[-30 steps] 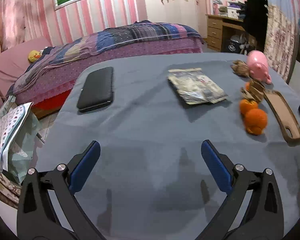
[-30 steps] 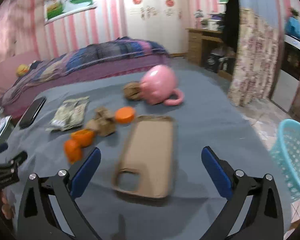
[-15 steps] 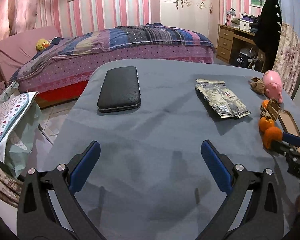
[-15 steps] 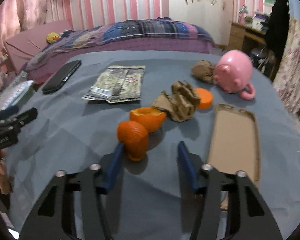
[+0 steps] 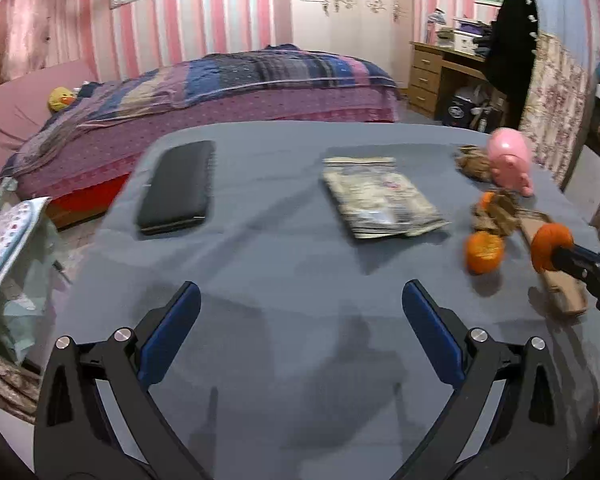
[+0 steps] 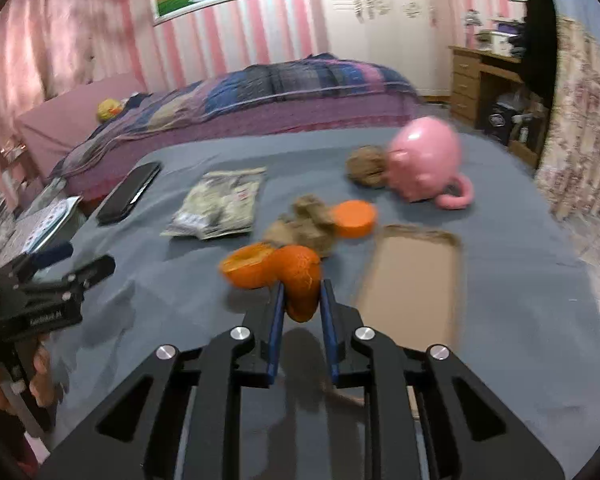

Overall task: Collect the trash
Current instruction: 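Grasp an orange peel with the right tool while the left tool grasps another peel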

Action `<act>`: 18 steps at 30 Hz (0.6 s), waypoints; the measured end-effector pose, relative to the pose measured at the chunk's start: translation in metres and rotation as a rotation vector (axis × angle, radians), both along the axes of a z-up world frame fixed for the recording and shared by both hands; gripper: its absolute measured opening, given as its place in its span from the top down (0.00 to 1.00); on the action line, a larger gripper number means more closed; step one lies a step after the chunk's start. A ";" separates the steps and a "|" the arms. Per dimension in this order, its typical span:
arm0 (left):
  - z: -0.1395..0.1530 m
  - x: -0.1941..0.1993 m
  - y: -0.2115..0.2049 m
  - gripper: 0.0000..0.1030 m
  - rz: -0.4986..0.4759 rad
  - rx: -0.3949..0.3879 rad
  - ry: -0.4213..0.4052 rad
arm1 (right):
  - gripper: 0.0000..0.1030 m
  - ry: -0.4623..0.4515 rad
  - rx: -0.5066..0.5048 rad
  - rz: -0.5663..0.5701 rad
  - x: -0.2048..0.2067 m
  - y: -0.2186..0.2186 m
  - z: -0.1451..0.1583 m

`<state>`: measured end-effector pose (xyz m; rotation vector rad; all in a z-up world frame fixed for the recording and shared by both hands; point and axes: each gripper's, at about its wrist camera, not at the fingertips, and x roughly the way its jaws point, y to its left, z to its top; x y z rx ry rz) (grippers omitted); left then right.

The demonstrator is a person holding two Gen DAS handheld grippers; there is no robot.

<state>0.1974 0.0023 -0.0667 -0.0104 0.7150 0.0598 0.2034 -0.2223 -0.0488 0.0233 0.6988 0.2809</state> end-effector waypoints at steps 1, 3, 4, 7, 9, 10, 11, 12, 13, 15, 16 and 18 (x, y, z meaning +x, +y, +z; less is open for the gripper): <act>-0.001 0.001 -0.007 0.05 -0.011 -0.003 0.002 | 0.82 -0.007 -0.007 -0.014 -0.001 -0.007 0.002; -0.002 0.007 -0.028 0.05 -0.039 0.004 0.003 | 0.82 -0.015 -0.015 -0.036 -0.002 -0.019 0.006; -0.002 0.009 -0.036 0.05 -0.049 0.008 0.004 | 0.82 -0.019 -0.018 -0.050 -0.002 -0.026 0.008; -0.006 0.019 -0.063 0.06 -0.084 -0.005 0.012 | 0.82 -0.027 -0.010 -0.095 -0.001 -0.049 0.012; -0.010 0.028 -0.081 0.15 -0.127 -0.019 0.038 | 0.82 -0.033 0.002 -0.127 -0.002 -0.064 0.015; -0.012 0.030 -0.088 0.17 -0.144 -0.018 0.049 | 0.82 -0.035 0.007 -0.139 -0.002 -0.071 0.017; -0.013 0.034 -0.094 0.22 -0.160 -0.013 0.061 | 0.82 -0.037 0.010 -0.148 -0.002 -0.075 0.017; -0.016 0.038 -0.103 0.28 -0.175 -0.006 0.073 | 0.82 -0.039 0.013 -0.157 -0.002 -0.079 0.017; -0.018 0.042 -0.109 0.30 -0.190 -0.004 0.085 | 0.82 -0.040 0.015 -0.166 -0.002 -0.084 0.017; -0.023 0.048 -0.118 0.44 -0.214 -0.013 0.114 | 0.82 -0.038 0.022 -0.178 -0.002 -0.090 0.016; -0.027 0.050 -0.120 0.49 -0.218 -0.012 0.127 | 0.82 -0.036 0.027 -0.183 -0.001 -0.093 0.016; -0.029 0.054 -0.122 0.66 -0.228 -0.018 0.147 | 0.82 -0.033 0.034 -0.187 -0.001 -0.095 0.015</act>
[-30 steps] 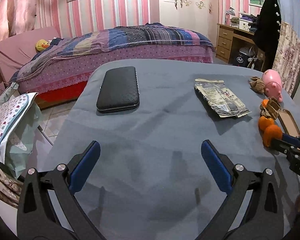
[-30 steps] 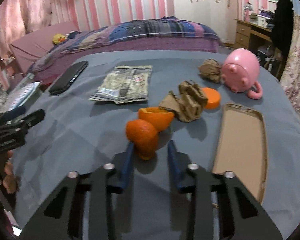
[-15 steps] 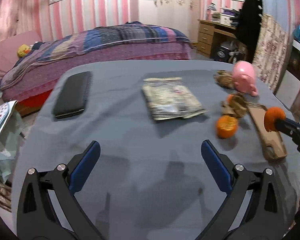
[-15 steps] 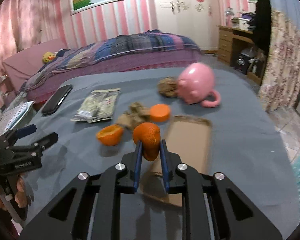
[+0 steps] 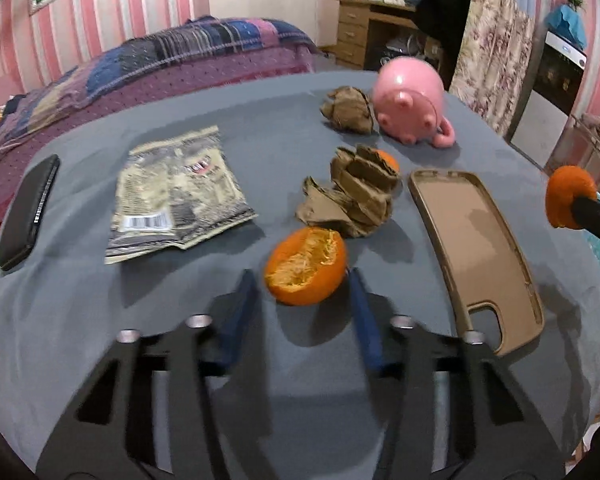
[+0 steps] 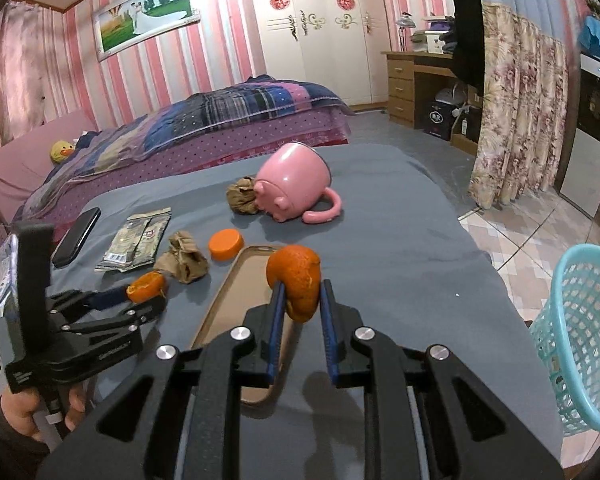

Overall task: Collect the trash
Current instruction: 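Grasp an orange peel with the right tool while the left tool grasps another peel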

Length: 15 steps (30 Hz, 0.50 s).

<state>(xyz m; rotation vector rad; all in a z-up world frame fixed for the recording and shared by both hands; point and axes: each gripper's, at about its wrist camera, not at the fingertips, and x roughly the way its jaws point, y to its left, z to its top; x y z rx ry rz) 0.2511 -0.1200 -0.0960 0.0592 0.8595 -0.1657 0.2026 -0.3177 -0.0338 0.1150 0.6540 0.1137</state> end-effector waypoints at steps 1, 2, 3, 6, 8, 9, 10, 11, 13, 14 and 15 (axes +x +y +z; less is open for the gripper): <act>0.000 0.000 0.000 0.67 -0.002 -0.011 -0.002 | 0.82 -0.001 0.001 0.001 0.000 0.000 0.000; 0.002 -0.002 0.002 0.69 -0.001 -0.025 -0.006 | 0.82 -0.001 0.000 0.003 -0.001 0.000 0.000; 0.002 -0.004 0.004 0.71 0.001 -0.031 -0.009 | 0.82 -0.002 -0.004 0.004 0.000 0.000 0.000; 0.005 -0.011 0.011 0.74 0.033 -0.016 -0.025 | 0.82 -0.004 -0.009 0.006 -0.003 -0.002 -0.001; 0.011 -0.017 0.016 0.74 0.064 -0.011 -0.047 | 0.82 -0.009 -0.008 0.003 -0.006 -0.005 0.000; 0.017 -0.022 0.019 0.74 0.084 -0.004 -0.069 | 0.82 -0.012 -0.008 0.001 -0.007 -0.006 0.001; 0.021 -0.024 0.021 0.75 0.096 0.005 -0.086 | 0.82 -0.016 -0.011 -0.002 -0.009 -0.010 0.003; 0.029 -0.028 0.021 0.75 0.111 0.018 -0.117 | 0.82 -0.019 -0.015 -0.003 -0.011 -0.012 0.004; 0.042 -0.032 0.021 0.75 0.122 0.016 -0.152 | 0.82 -0.024 -0.023 -0.010 -0.016 -0.018 0.006; 0.048 -0.032 0.019 0.75 0.125 0.010 -0.161 | 0.82 -0.027 -0.028 -0.017 -0.019 -0.022 0.008; 0.055 -0.032 0.016 0.75 0.127 0.000 -0.168 | 0.82 -0.030 -0.030 -0.024 -0.021 -0.027 0.009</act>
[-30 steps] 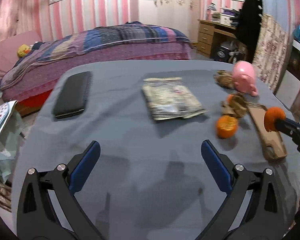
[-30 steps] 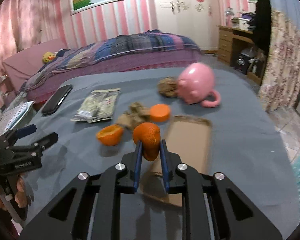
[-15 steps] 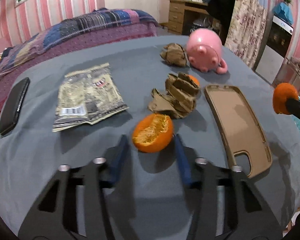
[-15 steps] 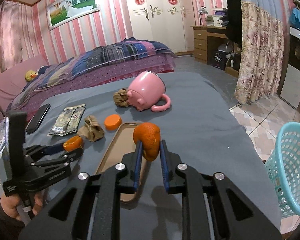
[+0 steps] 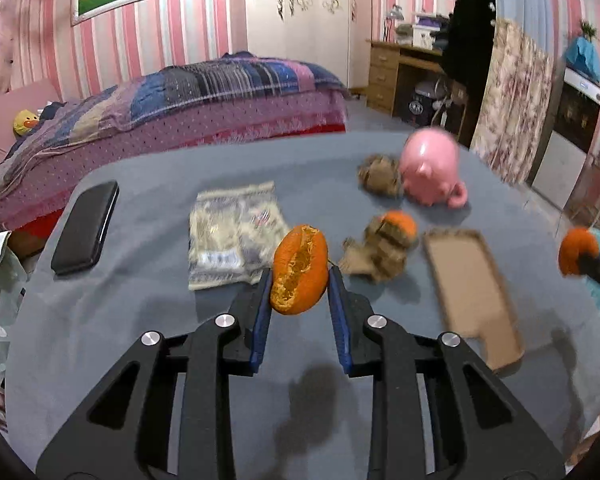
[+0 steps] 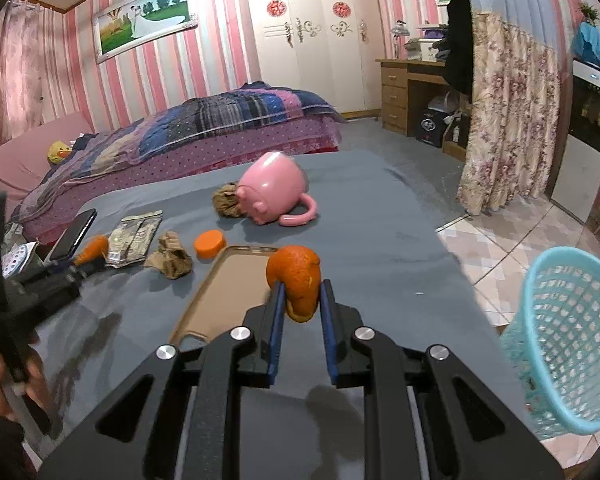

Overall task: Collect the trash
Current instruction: 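Grasp an orange peel with the right tool while the left tool grasps another peel, then carry both orange peels over the blue basket and open both tools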

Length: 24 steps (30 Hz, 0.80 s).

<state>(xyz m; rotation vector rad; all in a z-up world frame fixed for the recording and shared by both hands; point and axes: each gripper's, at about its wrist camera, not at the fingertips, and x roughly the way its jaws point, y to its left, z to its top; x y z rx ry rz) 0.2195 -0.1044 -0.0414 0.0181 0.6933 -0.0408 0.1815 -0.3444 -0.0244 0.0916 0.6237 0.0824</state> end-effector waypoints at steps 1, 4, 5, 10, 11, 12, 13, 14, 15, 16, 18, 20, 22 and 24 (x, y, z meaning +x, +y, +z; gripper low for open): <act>0.005 0.000 -0.005 0.75 -0.002 -0.007 -0.008 | 0.82 -0.005 -0.002 -0.011 -0.003 -0.007 0.002; 0.021 0.002 -0.032 0.75 -0.038 -0.013 -0.030 | 0.82 -0.022 -0.005 -0.057 -0.014 -0.033 0.008; 0.026 0.002 -0.046 0.75 -0.061 -0.018 -0.040 | 0.82 -0.028 -0.005 -0.072 -0.017 -0.043 0.010; 0.049 -0.001 -0.117 0.75 -0.171 -0.034 -0.089 | 0.82 -0.064 -0.002 -0.197 -0.035 -0.102 0.023; 0.053 -0.001 -0.130 0.75 -0.193 -0.039 -0.096 | 0.82 -0.070 -0.006 -0.219 -0.038 -0.113 0.025; 0.060 -0.002 -0.150 0.75 -0.228 -0.049 -0.106 | 0.82 -0.075 -0.012 -0.241 -0.041 -0.123 0.028; 0.063 -0.003 -0.162 0.75 -0.247 -0.054 -0.112 | 0.82 -0.081 -0.020 -0.272 -0.045 -0.137 0.031; 0.067 -0.004 -0.175 0.75 -0.269 -0.058 -0.119 | 0.82 -0.086 -0.026 -0.292 -0.050 -0.146 0.032; 0.072 -0.005 -0.195 0.75 -0.300 -0.064 -0.125 | 0.82 -0.091 -0.032 -0.315 -0.053 -0.156 0.034; 0.074 -0.006 -0.207 0.75 -0.318 -0.067 -0.127 | 0.82 -0.100 -0.031 -0.347 -0.059 -0.170 0.037; 0.078 -0.007 -0.235 0.75 -0.358 -0.069 -0.130 | 0.82 -0.112 -0.032 -0.398 -0.068 -0.191 0.040; 0.083 -0.009 -0.260 0.75 -0.389 -0.075 -0.138 | 0.82 -0.116 -0.041 -0.435 -0.075 -0.208 0.042; 0.086 -0.012 -0.285 0.75 -0.431 -0.096 -0.140 | 0.82 -0.112 -0.058 -0.466 -0.080 -0.220 0.042; 0.089 -0.017 -0.307 0.75 -0.475 -0.111 -0.147 | 0.82 -0.105 -0.065 -0.491 -0.085 -0.234 0.039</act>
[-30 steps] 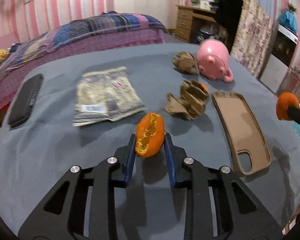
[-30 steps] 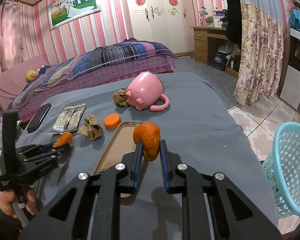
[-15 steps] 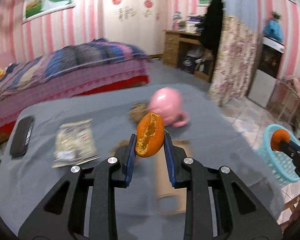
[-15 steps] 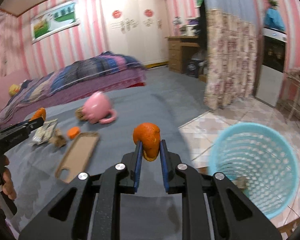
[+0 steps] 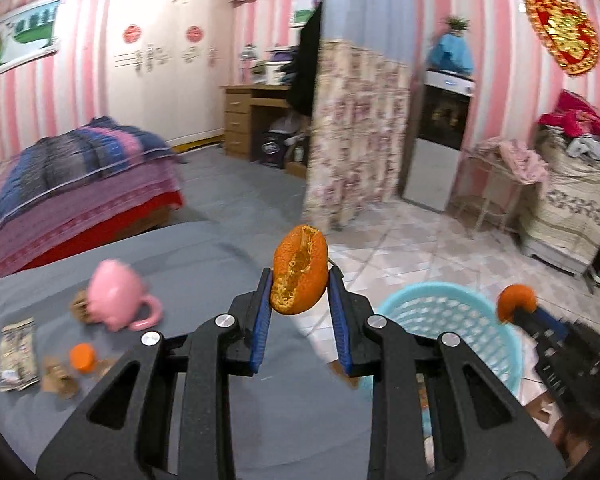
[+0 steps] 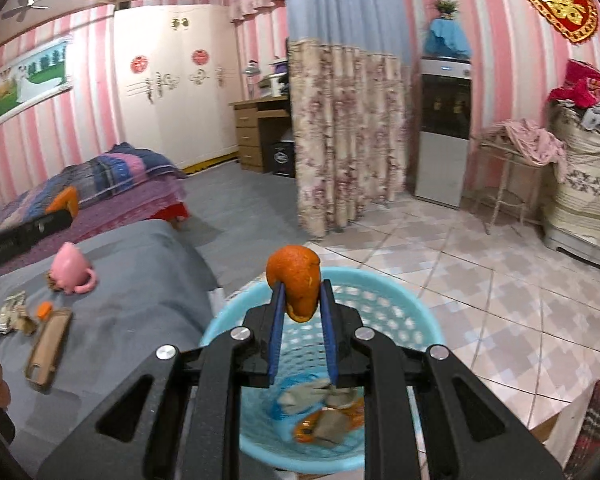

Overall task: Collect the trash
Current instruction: 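Carry both orange peels over the blue basket and open both tools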

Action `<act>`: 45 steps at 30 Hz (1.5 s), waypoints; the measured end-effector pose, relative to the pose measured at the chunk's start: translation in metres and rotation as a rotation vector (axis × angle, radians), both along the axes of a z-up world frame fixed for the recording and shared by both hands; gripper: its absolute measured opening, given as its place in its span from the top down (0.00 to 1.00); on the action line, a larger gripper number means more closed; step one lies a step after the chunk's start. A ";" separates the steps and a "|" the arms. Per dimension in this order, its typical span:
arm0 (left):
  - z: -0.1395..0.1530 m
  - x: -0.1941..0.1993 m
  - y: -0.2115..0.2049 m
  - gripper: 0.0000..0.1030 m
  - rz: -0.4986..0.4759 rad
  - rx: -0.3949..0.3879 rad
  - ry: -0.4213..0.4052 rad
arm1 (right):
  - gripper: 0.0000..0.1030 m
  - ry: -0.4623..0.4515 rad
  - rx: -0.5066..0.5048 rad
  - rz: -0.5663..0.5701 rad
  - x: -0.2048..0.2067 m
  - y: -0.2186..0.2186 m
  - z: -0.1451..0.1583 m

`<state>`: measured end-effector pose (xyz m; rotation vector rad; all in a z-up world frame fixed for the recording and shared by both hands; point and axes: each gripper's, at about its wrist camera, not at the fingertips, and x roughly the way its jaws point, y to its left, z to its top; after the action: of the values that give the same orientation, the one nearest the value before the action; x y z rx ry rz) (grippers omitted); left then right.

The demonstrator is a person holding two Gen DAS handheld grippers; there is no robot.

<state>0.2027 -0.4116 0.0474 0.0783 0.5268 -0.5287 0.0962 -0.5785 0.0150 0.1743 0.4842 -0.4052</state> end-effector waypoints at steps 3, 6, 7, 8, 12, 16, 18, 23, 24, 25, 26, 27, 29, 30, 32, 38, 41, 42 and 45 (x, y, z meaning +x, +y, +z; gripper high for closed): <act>-0.004 -0.006 -0.024 0.74 -0.058 -0.005 -0.003 | 0.82 0.005 0.011 -0.037 -0.007 -0.019 -0.004; -0.028 -0.015 -0.039 0.74 -0.110 0.022 -0.010 | 0.82 0.014 0.012 -0.079 -0.014 -0.035 -0.009; -0.036 -0.017 -0.043 0.74 -0.117 0.030 0.004 | 0.82 0.017 0.010 -0.092 -0.015 -0.039 -0.012; -0.046 -0.016 -0.048 0.75 -0.126 0.044 0.027 | 0.82 0.015 0.014 -0.098 -0.017 -0.042 -0.013; -0.076 0.000 -0.063 0.74 -0.154 0.091 0.093 | 0.82 0.030 0.038 -0.120 -0.016 -0.053 -0.026; -0.096 0.009 -0.076 0.75 -0.178 0.121 0.117 | 0.82 0.054 0.064 -0.137 -0.011 -0.057 -0.041; -0.104 0.008 -0.088 0.74 -0.197 0.157 0.104 | 0.82 0.078 0.059 -0.134 -0.007 -0.055 -0.047; -0.114 0.003 -0.106 0.74 -0.258 0.172 0.095 | 0.82 0.099 0.046 -0.141 -0.005 -0.055 -0.054; -0.117 0.003 -0.109 0.74 -0.261 0.174 0.097 | 0.82 0.097 0.051 -0.146 -0.007 -0.056 -0.055; -0.119 0.003 -0.110 0.74 -0.262 0.177 0.101 | 0.82 0.097 0.055 -0.149 -0.008 -0.056 -0.056; -0.122 0.005 -0.111 0.73 -0.262 0.181 0.107 | 0.82 0.097 0.059 -0.153 -0.008 -0.057 -0.057; -0.122 0.005 -0.111 0.71 -0.260 0.183 0.111 | 0.82 0.097 0.063 -0.156 -0.009 -0.058 -0.057; -0.122 0.007 -0.111 0.68 -0.252 0.185 0.113 | 0.82 0.097 0.068 -0.164 -0.010 -0.060 -0.059; -0.121 0.007 -0.111 0.60 -0.244 0.184 0.108 | 0.82 0.096 0.071 -0.167 -0.010 -0.061 -0.059; -0.115 0.008 -0.105 0.44 -0.229 0.173 0.090 | 0.82 0.097 0.080 -0.172 -0.009 -0.062 -0.060; -0.102 0.020 -0.079 0.27 -0.146 0.162 0.060 | 0.82 0.105 0.058 -0.173 -0.004 -0.055 -0.060; -0.095 0.028 -0.062 0.21 -0.099 0.151 0.045 | 0.82 0.097 0.061 -0.180 -0.001 -0.050 -0.061; -0.092 0.031 -0.056 0.20 -0.084 0.147 0.040 | 0.82 0.099 0.060 -0.181 -0.001 -0.050 -0.061; -0.083 0.038 -0.037 0.15 -0.036 0.138 0.021 | 0.82 0.116 0.058 -0.168 0.005 -0.046 -0.065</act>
<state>0.2411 -0.4488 -0.0359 0.2144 0.5831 -0.5285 0.1013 -0.6243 -0.0503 0.2494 0.5976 -0.5679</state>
